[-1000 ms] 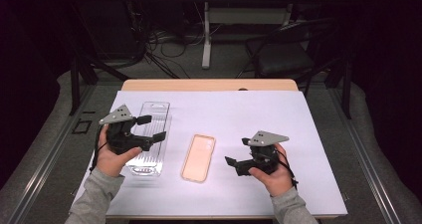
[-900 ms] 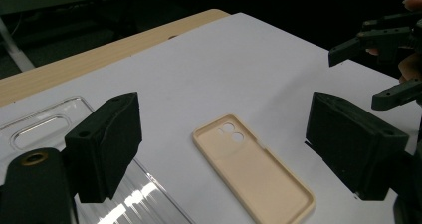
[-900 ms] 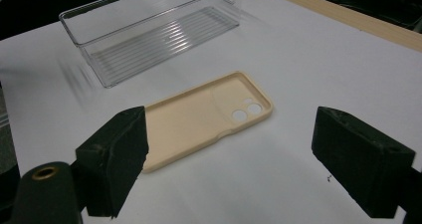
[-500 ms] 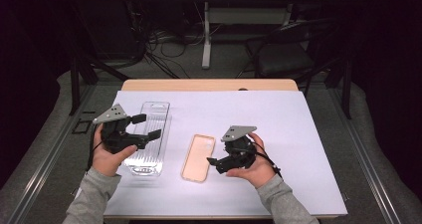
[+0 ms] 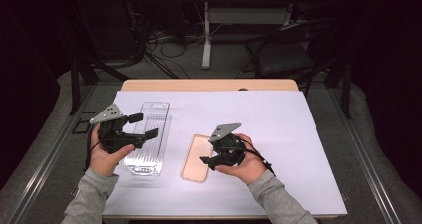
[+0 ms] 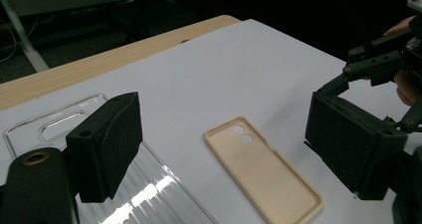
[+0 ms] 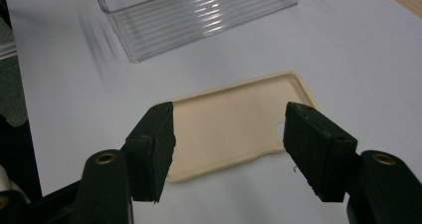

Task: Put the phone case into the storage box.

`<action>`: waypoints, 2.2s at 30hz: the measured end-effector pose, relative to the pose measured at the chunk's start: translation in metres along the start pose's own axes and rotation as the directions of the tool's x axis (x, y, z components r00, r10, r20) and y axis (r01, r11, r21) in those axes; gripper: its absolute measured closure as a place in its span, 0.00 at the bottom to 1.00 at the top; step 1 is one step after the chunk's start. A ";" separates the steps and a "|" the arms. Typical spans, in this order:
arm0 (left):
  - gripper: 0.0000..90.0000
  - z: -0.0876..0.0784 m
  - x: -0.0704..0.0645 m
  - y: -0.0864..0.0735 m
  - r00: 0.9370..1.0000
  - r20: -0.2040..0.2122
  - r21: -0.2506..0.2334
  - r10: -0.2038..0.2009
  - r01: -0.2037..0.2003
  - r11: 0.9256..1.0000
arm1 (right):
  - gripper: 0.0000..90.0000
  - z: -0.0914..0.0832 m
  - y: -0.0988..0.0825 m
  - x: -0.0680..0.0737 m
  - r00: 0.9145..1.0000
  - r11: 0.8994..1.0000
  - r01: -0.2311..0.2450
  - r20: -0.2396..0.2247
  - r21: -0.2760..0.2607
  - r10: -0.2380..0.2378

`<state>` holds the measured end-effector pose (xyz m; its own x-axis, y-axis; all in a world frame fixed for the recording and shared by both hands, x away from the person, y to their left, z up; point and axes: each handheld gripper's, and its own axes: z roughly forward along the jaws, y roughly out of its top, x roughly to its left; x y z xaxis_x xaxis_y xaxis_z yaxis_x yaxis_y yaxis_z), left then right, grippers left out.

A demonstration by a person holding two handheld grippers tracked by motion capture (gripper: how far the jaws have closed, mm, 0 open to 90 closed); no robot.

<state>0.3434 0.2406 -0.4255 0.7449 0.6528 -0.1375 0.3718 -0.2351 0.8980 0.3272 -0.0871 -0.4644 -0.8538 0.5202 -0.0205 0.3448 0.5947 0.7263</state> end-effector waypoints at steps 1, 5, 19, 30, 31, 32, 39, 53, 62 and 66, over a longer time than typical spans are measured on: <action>0.17 0.000 0.000 0.000 1.000 -0.001 0.000 -0.003 0.003 1.000 | 0.43 0.001 0.001 0.001 1.000 1.000 0.007 0.003 0.016 -0.007; 0.17 0.000 0.000 0.000 1.000 -0.004 0.006 0.003 -0.003 1.000 | 0.47 0.005 0.005 0.004 0.999 0.998 0.040 0.013 0.054 -0.041; 0.17 0.000 0.001 -0.002 1.000 -0.005 0.008 -0.003 0.003 1.000 | 0.50 0.021 0.013 0.008 0.999 0.991 0.041 -0.012 0.124 -0.039; 0.17 0.000 0.002 -0.002 1.000 -0.009 0.005 -0.005 0.005 1.000 | 0.64 0.037 0.016 0.016 0.992 0.958 0.125 -0.059 0.260 -0.113; 0.17 0.000 0.002 -0.002 1.000 -0.009 0.005 -0.005 0.005 1.000 | 0.64 0.037 0.016 0.016 0.992 0.958 0.125 -0.059 0.260 -0.113; 0.17 0.000 0.002 -0.002 1.000 -0.010 0.006 -0.005 0.005 1.000 | 0.67 0.041 0.016 0.019 0.989 0.949 0.142 -0.083 0.281 -0.123; 0.17 0.000 0.003 -0.003 1.000 -0.012 0.007 -0.007 0.007 1.000 | 0.74 0.050 0.013 0.028 0.979 0.928 0.195 -0.124 0.317 -0.163; 0.17 0.001 0.004 -0.004 1.000 -0.015 0.011 -0.011 0.011 1.000 | 0.81 0.069 0.006 0.039 0.974 0.903 0.208 -0.169 0.375 -0.154; 0.17 0.001 0.005 -0.005 1.000 -0.016 0.010 -0.015 0.016 1.000 | 0.83 0.076 0.003 0.042 0.971 0.892 0.214 -0.189 0.398 -0.149; 0.17 0.000 0.006 -0.005 1.000 -0.016 0.011 -0.017 0.017 1.000 | 0.83 0.079 0.001 0.042 0.969 0.893 0.214 -0.200 0.397 -0.143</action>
<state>0.3460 0.2452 -0.4310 0.7294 0.6683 -0.1461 0.3910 -0.2320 0.8906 0.3221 -0.0159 -0.5188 -0.9551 0.2960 0.0135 0.2797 0.8854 0.3714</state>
